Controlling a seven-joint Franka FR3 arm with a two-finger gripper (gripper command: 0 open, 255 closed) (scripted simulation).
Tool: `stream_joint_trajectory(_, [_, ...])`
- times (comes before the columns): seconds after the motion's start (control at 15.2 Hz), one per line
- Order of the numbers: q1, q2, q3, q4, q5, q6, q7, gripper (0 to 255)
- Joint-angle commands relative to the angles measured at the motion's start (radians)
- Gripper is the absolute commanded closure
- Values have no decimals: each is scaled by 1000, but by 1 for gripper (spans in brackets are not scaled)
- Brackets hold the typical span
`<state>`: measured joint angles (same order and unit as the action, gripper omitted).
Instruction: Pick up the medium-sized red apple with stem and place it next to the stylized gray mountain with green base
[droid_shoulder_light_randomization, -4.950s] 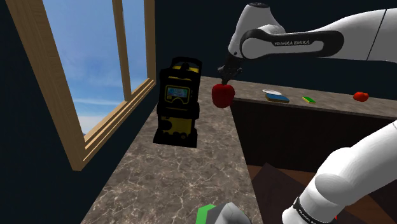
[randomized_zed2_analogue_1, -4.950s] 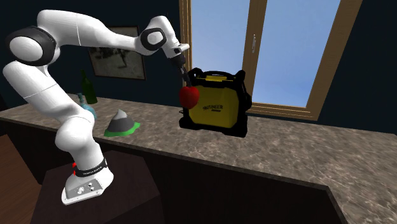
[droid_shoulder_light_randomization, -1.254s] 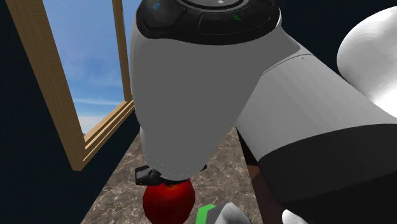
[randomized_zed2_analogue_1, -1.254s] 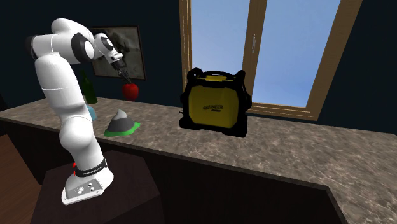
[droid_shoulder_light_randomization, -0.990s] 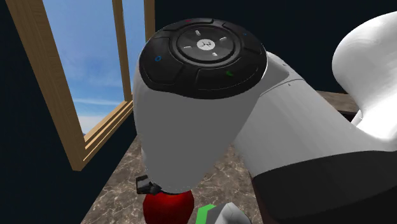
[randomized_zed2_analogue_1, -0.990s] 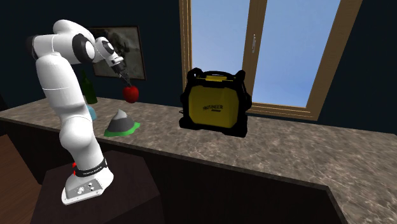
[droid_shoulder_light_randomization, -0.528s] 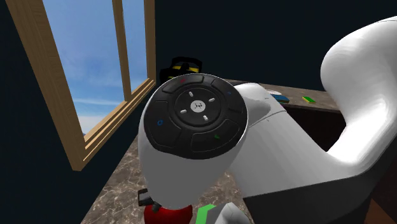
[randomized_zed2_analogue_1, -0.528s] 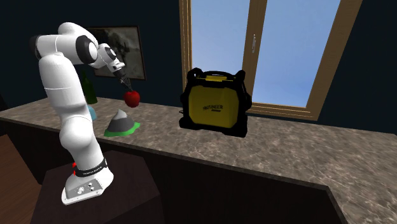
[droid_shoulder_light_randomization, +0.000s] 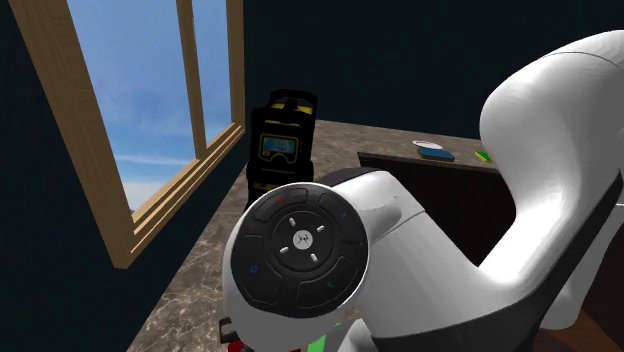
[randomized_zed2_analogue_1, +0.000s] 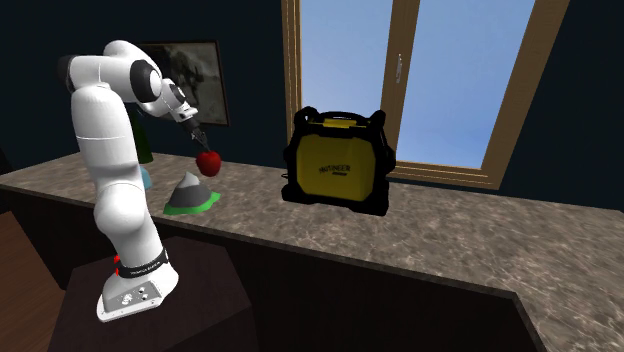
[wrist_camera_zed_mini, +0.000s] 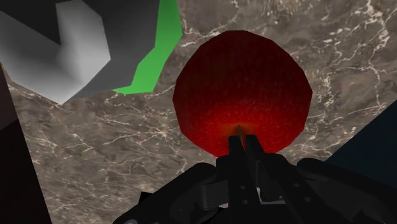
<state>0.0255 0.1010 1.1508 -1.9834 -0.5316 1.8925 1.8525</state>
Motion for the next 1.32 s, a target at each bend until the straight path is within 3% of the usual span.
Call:
stream_joint_trajectory(0.0, [8,21,-5,-15,-24,16,23,255])
stream_joint_trajectory(0.33, [34,79,-24,-49,-89,52,85,255])
stream_joint_trajectory(0.86, [34,79,-25,-49,-89,53,85,255])
stream_joint_trajectory(0.92, [35,79,-25,-49,-89,52,85,0])
stream_joint_trajectory(1.25, [34,79,-25,-49,-89,53,85,0])
